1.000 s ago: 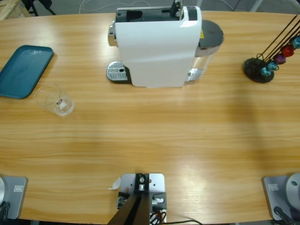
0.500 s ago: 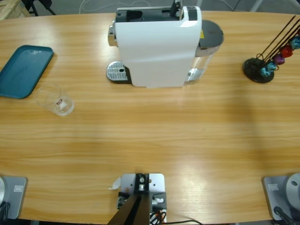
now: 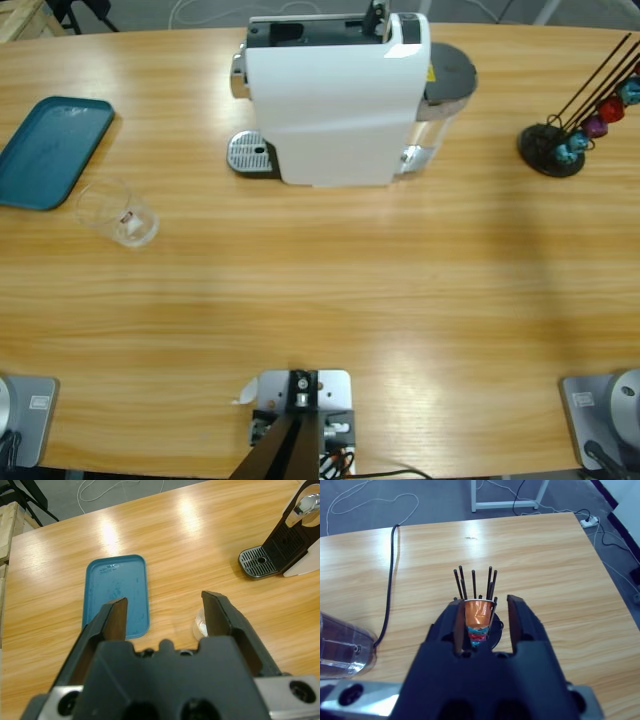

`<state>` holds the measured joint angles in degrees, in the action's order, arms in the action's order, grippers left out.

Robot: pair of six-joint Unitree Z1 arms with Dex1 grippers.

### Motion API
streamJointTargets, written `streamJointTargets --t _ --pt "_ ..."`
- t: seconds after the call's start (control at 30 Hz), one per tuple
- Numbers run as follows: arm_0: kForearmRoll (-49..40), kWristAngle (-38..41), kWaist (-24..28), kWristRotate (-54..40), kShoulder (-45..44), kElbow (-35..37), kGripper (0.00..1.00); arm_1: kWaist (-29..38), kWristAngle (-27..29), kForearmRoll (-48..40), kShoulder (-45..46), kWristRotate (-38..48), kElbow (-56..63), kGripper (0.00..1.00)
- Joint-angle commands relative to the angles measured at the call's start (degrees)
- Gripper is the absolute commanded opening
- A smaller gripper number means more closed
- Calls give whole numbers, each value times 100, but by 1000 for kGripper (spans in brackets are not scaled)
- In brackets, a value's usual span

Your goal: Pour coffee

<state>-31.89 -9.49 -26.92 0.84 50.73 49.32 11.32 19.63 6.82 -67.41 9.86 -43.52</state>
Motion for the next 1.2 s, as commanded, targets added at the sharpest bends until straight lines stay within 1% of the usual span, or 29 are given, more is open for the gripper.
streamJointTargets --t 0.03,0.5,0.77,0.8,0.87,0.9,0.93,1.03,1.2 --pt "85 53 -68 -75 128 -221 623 37 -85 81 -169 202 254 319" --pt "95 53 -68 -84 121 -230 623 37 -342 12 -523 271 273 315" --pt "104 53 -68 -84 130 -239 623 37 -328 12 -607 271 256 315" --pt "106 53 -68 -84 130 -239 623 37 -328 12 -614 271 256 305" --pt "111 53 -68 -84 130 -239 623 37 -317 12 -616 271 256 181" --pt "113 53 -68 -84 121 -239 623 37 -293 12 -623 271 256 23" --pt "113 53 -68 -84 121 -239 623 37 -263 12 -623 271 256 0" --pt "113 53 -68 -93 121 -239 623 37 -135 -4 -611 271 266 0" --pt "113 53 -77 -93 121 -239 623 37 -91 -14 -641 271 282 0"
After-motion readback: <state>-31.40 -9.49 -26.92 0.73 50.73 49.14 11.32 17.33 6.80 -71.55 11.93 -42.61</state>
